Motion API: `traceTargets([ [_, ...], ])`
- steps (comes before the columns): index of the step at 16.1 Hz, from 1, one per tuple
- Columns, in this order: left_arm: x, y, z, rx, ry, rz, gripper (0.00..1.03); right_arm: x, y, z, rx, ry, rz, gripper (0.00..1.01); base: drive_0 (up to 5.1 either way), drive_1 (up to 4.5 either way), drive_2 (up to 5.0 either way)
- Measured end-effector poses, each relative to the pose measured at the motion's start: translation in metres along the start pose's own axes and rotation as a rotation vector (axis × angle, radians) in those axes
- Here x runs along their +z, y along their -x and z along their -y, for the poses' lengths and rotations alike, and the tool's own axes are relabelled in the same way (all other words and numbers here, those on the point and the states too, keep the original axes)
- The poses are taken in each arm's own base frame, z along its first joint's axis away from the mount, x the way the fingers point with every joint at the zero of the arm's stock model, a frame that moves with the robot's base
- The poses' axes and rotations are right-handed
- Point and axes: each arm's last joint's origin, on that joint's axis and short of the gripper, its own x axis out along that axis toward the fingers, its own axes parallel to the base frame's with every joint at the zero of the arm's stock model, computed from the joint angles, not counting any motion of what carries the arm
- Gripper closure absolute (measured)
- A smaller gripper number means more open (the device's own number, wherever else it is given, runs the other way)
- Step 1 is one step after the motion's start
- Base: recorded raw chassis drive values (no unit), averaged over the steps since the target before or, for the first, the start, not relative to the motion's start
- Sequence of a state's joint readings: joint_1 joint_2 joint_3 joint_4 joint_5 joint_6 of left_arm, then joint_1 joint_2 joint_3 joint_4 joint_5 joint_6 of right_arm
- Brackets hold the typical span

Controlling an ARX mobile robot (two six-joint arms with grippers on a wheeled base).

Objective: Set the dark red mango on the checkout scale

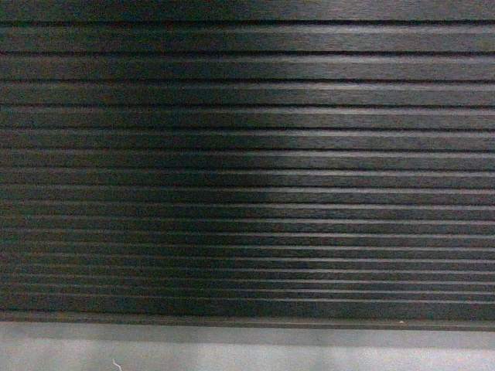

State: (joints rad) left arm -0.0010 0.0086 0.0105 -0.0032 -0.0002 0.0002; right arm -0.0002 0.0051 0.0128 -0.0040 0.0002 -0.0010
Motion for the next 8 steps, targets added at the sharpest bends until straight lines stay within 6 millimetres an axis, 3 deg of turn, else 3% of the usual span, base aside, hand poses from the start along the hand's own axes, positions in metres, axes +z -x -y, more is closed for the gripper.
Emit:
traceTargets([
  [8,0.0000,0.0000,0.0000,0.000,0.000,0.000,0.05,0.0000,0.0000,0.0000,0.000,0.000,0.000,0.03,0.0,0.00,0.0],
])
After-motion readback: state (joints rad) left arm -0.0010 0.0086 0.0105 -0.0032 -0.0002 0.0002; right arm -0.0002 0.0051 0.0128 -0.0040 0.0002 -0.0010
